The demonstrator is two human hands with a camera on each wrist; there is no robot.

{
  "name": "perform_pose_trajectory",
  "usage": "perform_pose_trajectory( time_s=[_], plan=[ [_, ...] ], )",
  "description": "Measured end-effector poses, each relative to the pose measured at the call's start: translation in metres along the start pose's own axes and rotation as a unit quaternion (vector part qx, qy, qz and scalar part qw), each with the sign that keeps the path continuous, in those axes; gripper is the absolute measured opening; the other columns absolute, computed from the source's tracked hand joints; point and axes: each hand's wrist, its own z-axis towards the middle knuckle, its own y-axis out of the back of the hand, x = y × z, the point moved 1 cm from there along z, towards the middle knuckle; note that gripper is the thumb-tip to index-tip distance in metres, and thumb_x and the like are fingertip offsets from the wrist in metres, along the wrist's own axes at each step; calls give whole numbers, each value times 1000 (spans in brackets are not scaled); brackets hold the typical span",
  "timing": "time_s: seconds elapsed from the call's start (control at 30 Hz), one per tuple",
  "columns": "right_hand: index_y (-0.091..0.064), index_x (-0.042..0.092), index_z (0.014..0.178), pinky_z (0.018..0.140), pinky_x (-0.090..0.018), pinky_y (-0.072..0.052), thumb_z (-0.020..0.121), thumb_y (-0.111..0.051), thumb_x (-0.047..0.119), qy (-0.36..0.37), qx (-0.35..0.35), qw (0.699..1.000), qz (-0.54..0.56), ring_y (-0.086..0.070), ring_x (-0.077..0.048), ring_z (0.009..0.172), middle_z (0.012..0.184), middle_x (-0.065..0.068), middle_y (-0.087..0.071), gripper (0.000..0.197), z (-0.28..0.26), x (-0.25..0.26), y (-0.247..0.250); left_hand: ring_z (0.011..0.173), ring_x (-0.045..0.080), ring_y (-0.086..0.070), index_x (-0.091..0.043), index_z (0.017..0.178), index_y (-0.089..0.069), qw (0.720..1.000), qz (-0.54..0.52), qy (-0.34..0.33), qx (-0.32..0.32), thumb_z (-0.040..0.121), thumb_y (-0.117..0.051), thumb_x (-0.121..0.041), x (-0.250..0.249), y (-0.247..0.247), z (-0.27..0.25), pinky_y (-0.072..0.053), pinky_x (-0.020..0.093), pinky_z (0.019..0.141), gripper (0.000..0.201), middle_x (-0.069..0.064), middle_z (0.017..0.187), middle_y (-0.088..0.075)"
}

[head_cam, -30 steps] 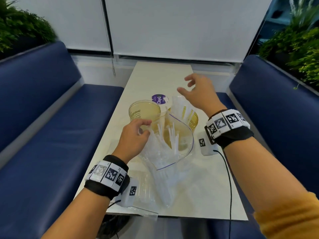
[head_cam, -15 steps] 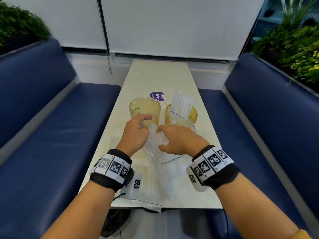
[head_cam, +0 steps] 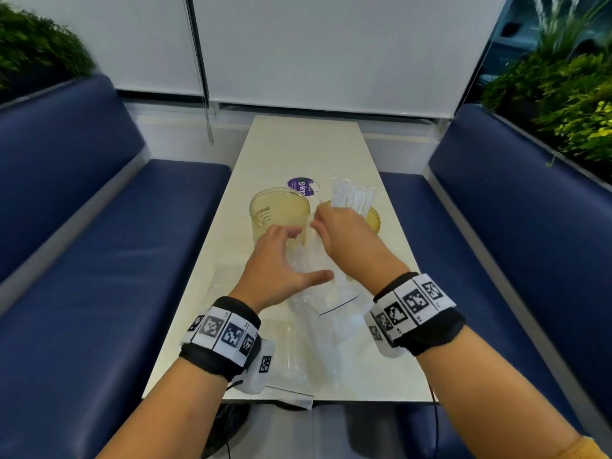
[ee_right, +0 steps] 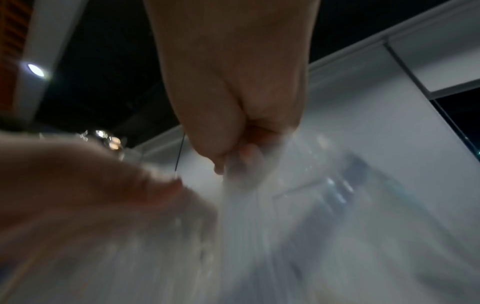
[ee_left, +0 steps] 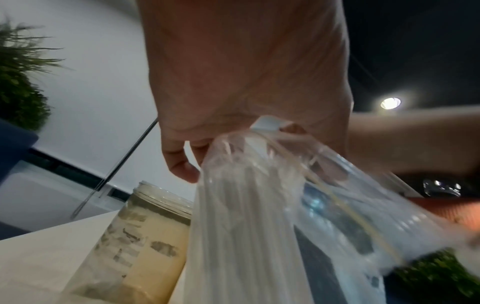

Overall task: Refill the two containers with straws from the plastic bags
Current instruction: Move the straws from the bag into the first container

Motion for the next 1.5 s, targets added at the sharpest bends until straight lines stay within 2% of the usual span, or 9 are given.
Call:
perform_pose_trajectory(
  time_s=[0.2,0.33,0.47,0.77,1.07,1.2,1.3,1.4,1.5],
  plan=[
    [-63,9,110,62,-24,-39,104,-52,32,74,-83,988,110,-57,-18,77,89,1,-63,27,10,35,56,76,8,-47,-29,83,-45,995,12,15,-95,68,-79,-64,-10,-18,7,-36,25,62,51,-8,86,-48],
    [-62,16,98,61,-27,-49,92,-66,50,70,-163,947,267,-60,-14,70,80,2,-64,35,4,43,53,80,16,-65,-21,97,-60,990,-59,7,-127,84,-61,-56,-6,-24,14,-55,44,66,38,-1,90,-66],
    [-57,27,86,66,-31,-54,67,-72,76,-13,-138,957,256,-60,-9,73,79,11,-60,55,1,35,14,92,17,-67,-23,120,-59,989,-78,-30,-125,92,-58,-23,-13,-23,14,-57,35,72,28,-3,101,-68],
    [-39,18,60,49,-24,-26,85,-70,19,63,-210,951,218,-35,-11,44,50,15,-31,39,8,31,-18,72,9,-64,-27,96,-60,989,-77,38,-122,87,-69,-30,-11,-22,13,-50,27,55,13,-11,76,-64],
    [-44,18,49,38,-27,-37,89,-63,21,67,-313,914,248,-48,-16,36,41,1,-47,45,41,49,69,85,11,-60,-34,84,-58,991,-30,42,-120,69,-82,-55,2,-18,11,-50,33,72,35,-8,95,-61],
    [-67,1,58,45,-38,-49,90,-59,24,80,-404,867,281,-63,-23,44,50,-10,-64,41,63,39,127,94,4,-60,-31,94,-67,990,-46,51,-124,67,-85,-51,12,-16,14,-48,27,80,38,-13,101,-62],
    [-67,6,57,46,-29,-53,91,-61,26,64,-447,843,292,-64,-12,43,47,1,-63,40,76,18,150,96,1,-59,-29,95,-68,991,-38,35,-120,72,-85,-42,18,-15,16,-48,26,84,30,-12,103,-62],
    [-66,10,61,45,-21,-50,92,-59,27,32,-467,840,274,-63,-7,43,47,9,-59,37,87,-13,155,96,2,-58,-28,95,-69,991,-34,35,-122,74,-85,-38,23,-12,17,-46,23,83,28,-14,102,-61],
    [-67,2,64,49,-35,-53,92,-54,36,-5,-471,850,234,-64,-19,48,54,-6,-65,46,98,-48,145,96,3,-58,-26,98,-70,991,-31,37,-125,75,-84,-37,26,-9,17,-43,20,80,29,-14,101,-60]
  ],
)
